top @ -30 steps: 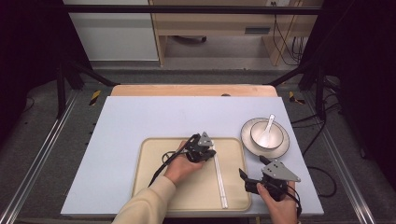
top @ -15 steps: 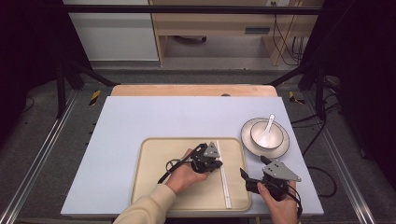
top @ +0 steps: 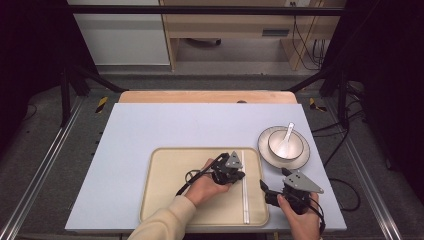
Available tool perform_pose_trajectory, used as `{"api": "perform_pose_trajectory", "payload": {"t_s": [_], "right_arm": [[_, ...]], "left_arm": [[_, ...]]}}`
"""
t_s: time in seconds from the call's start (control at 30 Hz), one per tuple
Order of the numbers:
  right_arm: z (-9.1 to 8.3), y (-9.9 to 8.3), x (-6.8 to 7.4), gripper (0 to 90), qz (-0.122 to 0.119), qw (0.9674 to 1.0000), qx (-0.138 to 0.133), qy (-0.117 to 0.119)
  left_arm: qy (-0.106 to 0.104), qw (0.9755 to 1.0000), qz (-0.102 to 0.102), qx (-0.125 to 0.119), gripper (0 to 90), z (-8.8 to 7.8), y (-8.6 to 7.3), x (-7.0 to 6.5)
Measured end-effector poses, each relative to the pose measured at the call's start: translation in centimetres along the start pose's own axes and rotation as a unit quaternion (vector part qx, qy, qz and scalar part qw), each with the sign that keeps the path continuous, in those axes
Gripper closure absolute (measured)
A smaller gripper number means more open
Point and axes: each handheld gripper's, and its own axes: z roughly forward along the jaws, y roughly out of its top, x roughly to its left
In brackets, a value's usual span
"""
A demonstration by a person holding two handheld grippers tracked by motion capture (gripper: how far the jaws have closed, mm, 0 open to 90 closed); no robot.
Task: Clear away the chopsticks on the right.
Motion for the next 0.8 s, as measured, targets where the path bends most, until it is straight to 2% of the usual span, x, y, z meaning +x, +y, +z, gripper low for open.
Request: {"api": "perform_pose_trajectory", "payload": {"t_s": [0.1, 0.17, 0.2, 0.3, 0.33, 0.37, 0.4, 0.43, 0.47, 0.53, 0.6, 0.63, 0.67, 0.77, 0.8], "right_arm": [[0.0, 0.0, 0.0, 14.4, -0.002, 1.0, 0.0, 0.0], [0.0, 0.0, 0.1, 13.3, 0.0, 1.0, 0.0, -0.004], [0.0, 0.0, 0.1, 13.3, 0.002, 1.0, 0.0, -0.004], [-0.1, 0.1, 0.1, 13.0, 0.001, 1.0, -0.007, -0.002], [-0.1, 0.1, 0.1, 13.0, 0.001, 1.0, -0.007, -0.002], [-0.1, 0.2, 0.2, 12.9, 0.0, 0.9999, -0.012, 0.0], [-0.1, 0.2, 0.2, 12.9, 0.0, 0.9999, -0.012, 0.0], [-0.1, 0.2, 0.3, 12.8, -0.001, 0.9999, -0.013, 0.0], [-0.1, 0.2, 0.3, 12.8, -0.001, 0.9999, -0.013, 0.0], [0.0, 0.2, 0.3, 12.6, 0.0, 1.0, -0.009, -0.002], [0.0, 0.1, 0.2, 12.5, -0.001, 0.9999, -0.011, -0.001], [0.0, 0.2, 0.2, 12.3, 0.0, 0.9999, -0.011, -0.003], [0.0, 0.2, 0.2, 11.9, -0.001, 0.9999, -0.016, -0.002], [-0.1, 0.2, 0.2, 11.3, 0.001, 0.9998, -0.02, 0.001], [-0.1, 0.2, 0.2, 11.3, 0.001, 0.9998, -0.02, 0.001]], "left_arm": [[0.001, 1.0, 0.0, 0.005, 89.3, -0.2, 0.0, 0.0], [0.005, 0.9999, -0.008, -0.005, 89.3, -0.5, -0.2, -0.1], [0.006, 1.0, -0.004, -0.003, 89.2, -0.9, -0.3, 0.0], [0.011, 0.9997, -0.011, -0.016, 89.1, -2.3, -1.0, 0.2], [0.011, 0.9997, -0.011, -0.016, 89.0, -2.3, -1.0, 0.2], [0.018, 0.9994, -0.015, -0.024, 89.1, -3.3, -1.6, 0.5], [0.018, 0.9994, -0.015, -0.024, 89.0, -3.3, -1.6, 0.5], [0.024, 0.9988, -0.024, -0.035, 89.0, -4.4, -2.2, 0.9], [0.024, 0.9988, -0.024, -0.035, 89.1, -4.4, -2.2, 0.9], [0.033, 0.9979, -0.03, -0.047, 88.7, -6.0, -3.3, 1.4], [0.034, 0.9972, -0.035, -0.056, 86.8, -6.4, -3.5, 1.4], [0.044, 0.9962, -0.036, -0.066, 86.8, -7.3, -4.1, 1.6], [0.054, 0.9946, -0.042, -0.079, 77.2, -8.4, -4.8, 1.9], [0.077, 0.9914, -0.046, -0.095, 58.1, -10.3, -5.9, 2.3], [0.077, 0.9914, -0.046, -0.095, 52.6, -10.3, -5.9, 2.3]]}}
